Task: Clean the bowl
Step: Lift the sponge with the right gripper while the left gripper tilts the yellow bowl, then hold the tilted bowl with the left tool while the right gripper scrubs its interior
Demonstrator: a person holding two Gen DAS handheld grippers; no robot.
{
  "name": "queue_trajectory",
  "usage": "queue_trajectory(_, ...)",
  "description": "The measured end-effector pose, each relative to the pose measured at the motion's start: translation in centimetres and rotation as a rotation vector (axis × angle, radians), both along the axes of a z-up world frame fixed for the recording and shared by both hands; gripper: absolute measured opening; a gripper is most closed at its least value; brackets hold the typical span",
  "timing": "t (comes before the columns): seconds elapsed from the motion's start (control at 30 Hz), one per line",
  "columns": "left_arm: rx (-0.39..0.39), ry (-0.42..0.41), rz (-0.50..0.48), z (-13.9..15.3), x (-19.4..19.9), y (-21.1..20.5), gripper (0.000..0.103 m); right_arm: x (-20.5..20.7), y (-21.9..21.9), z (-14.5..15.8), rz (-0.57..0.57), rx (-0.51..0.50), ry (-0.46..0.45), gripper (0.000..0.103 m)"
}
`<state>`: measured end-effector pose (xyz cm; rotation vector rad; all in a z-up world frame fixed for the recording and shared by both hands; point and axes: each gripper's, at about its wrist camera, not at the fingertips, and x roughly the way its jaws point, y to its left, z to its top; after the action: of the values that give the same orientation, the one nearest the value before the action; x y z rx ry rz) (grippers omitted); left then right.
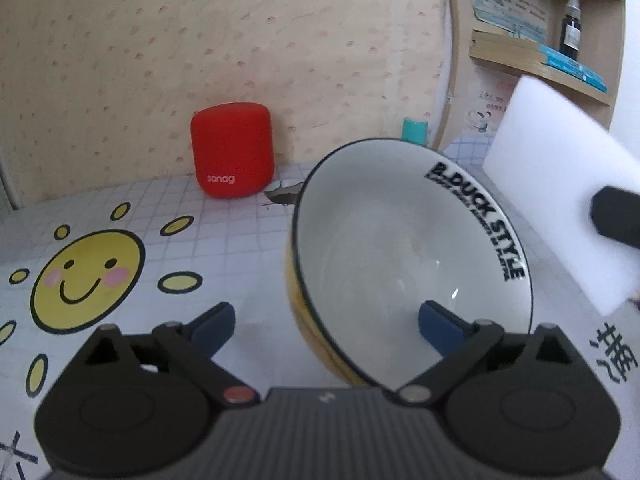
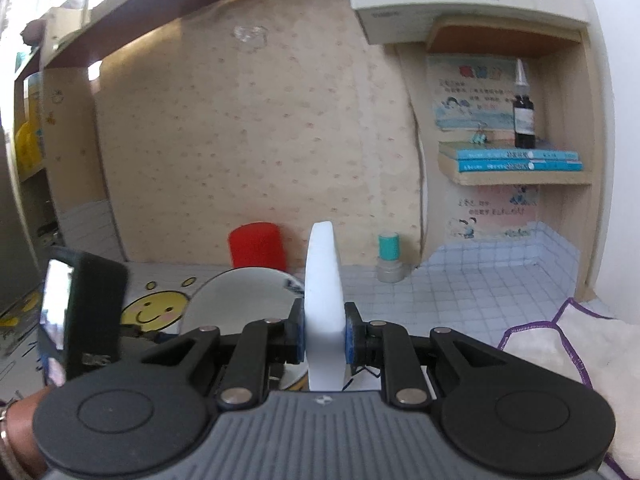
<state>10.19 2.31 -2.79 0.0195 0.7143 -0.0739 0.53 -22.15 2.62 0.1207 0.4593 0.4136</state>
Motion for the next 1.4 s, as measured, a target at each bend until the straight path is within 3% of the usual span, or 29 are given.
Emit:
queue_trajectory(0.2,0.043,-0.009,-0.028,-0.1,-0.4,-0.9,0.100,-1.1,0.0,0.1,0.062,-0.038,0.030,0.017)
queue_trajectory(0.47,0.012,0.006,-0.034,-0.3,-0.2,-0.7,0.100,-0.1,0.2,-1.5,0.041,-0.077,0.111,0.017)
queue_trajectory(0.63,0.050,-0.007,-0.045,-0.2,-0.4,-1.3,0.100,0.4,0.8,-2.0,0.076,-0.087,0.135,0.017)
queue_trajectory(0.9,0.061,-0.010,-0.050,-0.2,-0.2,-2.2,0.100,1.7,0.7,-2.2,0.040,-0.103,0.133,0.017)
queue_trajectory(1.17,0.053,-0.007,-0.054,-0.2,0.0,-2.7,0.100,2.2,0.7,-2.7,0.085,-0.120,0.159,0.017)
queue_trajectory(1.4,0.050,-0.005,-0.053,-0.3,0.1,-2.7,0.101,2.5,1.7,-1.5,0.120,-0.160,0.111,0.018)
